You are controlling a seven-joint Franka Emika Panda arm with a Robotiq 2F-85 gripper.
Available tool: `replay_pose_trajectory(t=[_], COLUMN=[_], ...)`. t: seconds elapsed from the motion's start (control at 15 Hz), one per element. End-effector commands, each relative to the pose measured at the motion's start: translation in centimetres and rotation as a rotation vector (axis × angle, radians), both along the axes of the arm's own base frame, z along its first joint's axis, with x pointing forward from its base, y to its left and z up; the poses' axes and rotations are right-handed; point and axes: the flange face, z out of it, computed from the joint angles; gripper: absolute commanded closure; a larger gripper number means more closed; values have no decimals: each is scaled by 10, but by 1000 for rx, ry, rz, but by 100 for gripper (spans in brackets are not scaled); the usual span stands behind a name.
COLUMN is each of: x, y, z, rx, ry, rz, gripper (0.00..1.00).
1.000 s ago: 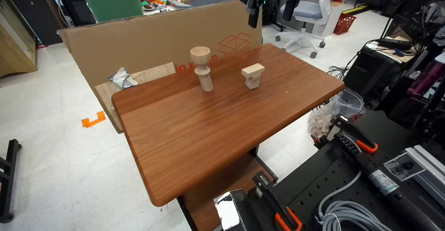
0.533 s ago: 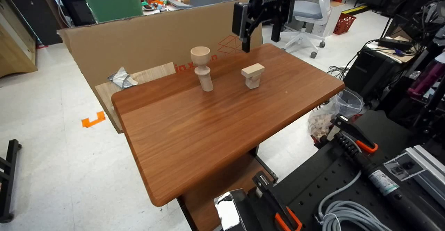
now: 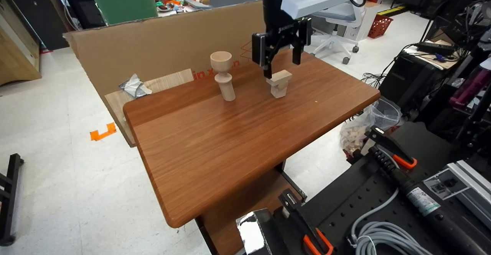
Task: Pick up the rectangle and put it on the table
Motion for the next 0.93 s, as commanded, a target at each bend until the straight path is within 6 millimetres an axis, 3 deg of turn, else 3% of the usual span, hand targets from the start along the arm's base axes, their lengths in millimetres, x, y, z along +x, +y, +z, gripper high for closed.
replay_pose_trajectory(t=[0.0,0.87], x=[16,26], y=[4,8], z=[-1,-8], rx=[-14,-14], ry=[32,94], rz=[15,10], gripper=[0,0])
